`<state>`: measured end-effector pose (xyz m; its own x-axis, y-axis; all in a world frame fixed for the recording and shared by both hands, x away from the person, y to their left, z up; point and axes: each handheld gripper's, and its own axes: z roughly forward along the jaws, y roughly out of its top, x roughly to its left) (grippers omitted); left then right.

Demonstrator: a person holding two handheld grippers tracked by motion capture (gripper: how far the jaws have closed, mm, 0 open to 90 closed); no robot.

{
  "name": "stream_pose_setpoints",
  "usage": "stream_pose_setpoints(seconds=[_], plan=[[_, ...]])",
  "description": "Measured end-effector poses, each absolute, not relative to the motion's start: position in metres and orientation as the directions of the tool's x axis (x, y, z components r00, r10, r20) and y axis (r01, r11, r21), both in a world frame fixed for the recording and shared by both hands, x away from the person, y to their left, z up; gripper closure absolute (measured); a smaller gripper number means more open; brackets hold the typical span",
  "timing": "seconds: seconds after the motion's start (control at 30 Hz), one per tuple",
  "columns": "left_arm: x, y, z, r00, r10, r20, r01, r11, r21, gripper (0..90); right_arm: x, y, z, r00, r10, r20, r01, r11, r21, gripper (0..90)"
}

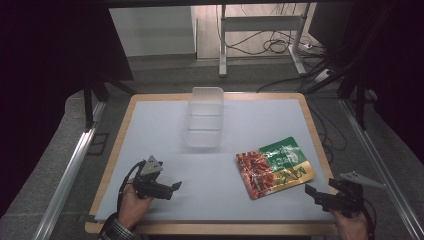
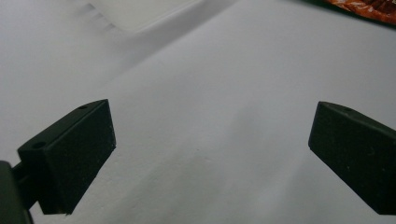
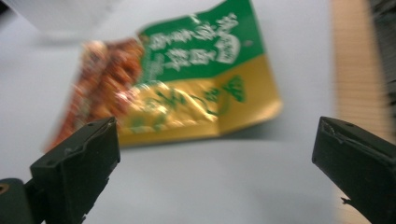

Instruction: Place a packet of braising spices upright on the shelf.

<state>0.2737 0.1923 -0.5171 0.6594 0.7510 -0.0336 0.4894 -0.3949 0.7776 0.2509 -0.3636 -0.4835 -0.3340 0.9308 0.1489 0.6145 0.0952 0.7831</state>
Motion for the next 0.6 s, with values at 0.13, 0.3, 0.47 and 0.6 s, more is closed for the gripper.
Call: stream_pose_setpoints(seconds=[0.13, 0.3, 0.47, 0.6], plan=[[0.2739, 0.1935, -0.5173, 0.664, 0.746, -0.047, 0.486, -0.383, 0.785, 0.1, 0.2513, -0.3598, -0.4865, -0.336, 0.941, 0.042, 0.601, 0.18, 0.779, 0.0], [0.2745, 0.191, -0.5193, 0.684, 0.728, -0.051, 0.48, -0.396, 0.782, 0.0, 0.2519, -0.3579, -0.4877, -0.36, 0.932, 0.037, 0.594, 0.199, 0.779, 0.0], [0.2744, 0.1904, -0.5195, 0.685, 0.727, -0.042, 0.475, -0.402, 0.783, 0.0, 0.253, -0.3632, -0.4891, -0.357, 0.931, 0.074, 0.591, 0.164, 0.789, 0.0], [0.2748, 0.1916, -0.5197, 0.68, 0.732, -0.041, 0.475, -0.398, 0.785, 0.0, 0.2538, -0.3651, -0.4896, -0.356, 0.931, 0.086, 0.591, 0.153, 0.792, 0.0]])
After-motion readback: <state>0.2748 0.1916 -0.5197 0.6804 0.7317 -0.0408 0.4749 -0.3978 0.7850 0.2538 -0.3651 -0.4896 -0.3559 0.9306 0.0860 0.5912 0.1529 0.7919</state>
